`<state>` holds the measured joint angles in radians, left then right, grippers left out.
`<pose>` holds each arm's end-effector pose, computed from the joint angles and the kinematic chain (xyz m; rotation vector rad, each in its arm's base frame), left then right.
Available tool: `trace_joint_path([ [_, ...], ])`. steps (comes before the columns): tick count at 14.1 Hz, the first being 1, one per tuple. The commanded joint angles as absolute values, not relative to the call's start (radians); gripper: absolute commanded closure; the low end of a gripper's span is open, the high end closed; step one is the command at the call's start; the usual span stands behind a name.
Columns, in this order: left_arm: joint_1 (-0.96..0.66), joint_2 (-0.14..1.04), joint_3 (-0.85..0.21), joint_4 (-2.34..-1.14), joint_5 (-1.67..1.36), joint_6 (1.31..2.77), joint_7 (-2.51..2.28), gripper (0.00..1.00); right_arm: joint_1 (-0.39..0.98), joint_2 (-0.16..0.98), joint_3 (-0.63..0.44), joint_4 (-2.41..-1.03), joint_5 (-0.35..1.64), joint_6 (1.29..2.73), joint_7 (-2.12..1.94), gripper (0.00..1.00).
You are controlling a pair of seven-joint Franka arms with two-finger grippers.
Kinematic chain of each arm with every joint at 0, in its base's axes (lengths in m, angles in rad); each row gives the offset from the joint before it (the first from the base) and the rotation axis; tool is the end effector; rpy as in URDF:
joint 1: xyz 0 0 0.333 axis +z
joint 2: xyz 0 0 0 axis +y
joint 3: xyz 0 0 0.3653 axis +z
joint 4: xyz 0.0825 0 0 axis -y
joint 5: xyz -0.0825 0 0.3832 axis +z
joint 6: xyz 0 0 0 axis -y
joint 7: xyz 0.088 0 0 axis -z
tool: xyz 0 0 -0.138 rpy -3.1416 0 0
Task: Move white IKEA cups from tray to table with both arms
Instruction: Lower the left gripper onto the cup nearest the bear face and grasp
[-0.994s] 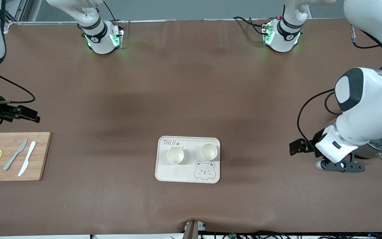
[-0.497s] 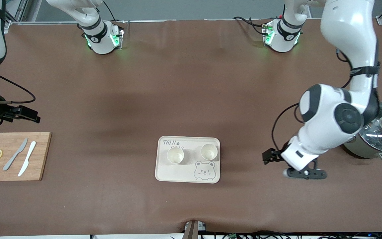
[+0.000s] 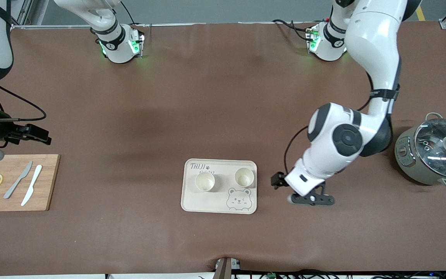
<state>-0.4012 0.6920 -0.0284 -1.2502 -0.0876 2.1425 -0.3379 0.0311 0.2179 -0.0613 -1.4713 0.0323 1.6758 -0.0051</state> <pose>0.7250 -0.3320 0.3822 2.9690 -0.0643 0.2236 0.6358 -0.0110 0.5696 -3.1222 0.0427 0.0198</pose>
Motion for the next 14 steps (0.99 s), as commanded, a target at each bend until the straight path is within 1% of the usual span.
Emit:
trace_joint_path([
  [1, -0.446, 0.736, 0.0, -1.224, -0.103, 2.17, -0.386, 0.0, 0.04, 0.216, -0.063, -1.473, 0.044, 1.689, -0.006, 0.0],
  [4, -0.449, 0.802, 0.0, -1.226, -0.1, 2.203, -0.405, 0.0, 0.04, 0.216, -0.063, -1.473, 0.044, 1.69, -0.006, 0.0],
  [8, -0.523, 0.853, 0.021, -1.223, -0.097, 2.272, -0.489, 0.0, 0.04, 0.216, -0.061, -1.473, 0.044, 1.689, -0.006, 0.0],
  [10, -0.552, 0.851, 0.051, -1.227, -0.097, 2.27, -0.505, 0.0, 0.04, 0.218, -0.063, -1.473, 0.044, 1.689, -0.006, 0.0],
  [14, -0.571, 0.838, 0.051, -1.236, -0.087, 2.263, -0.515, 0.0, 0.04, 0.218, -0.063, -1.473, 0.044, 1.692, -0.006, 0.0],
])
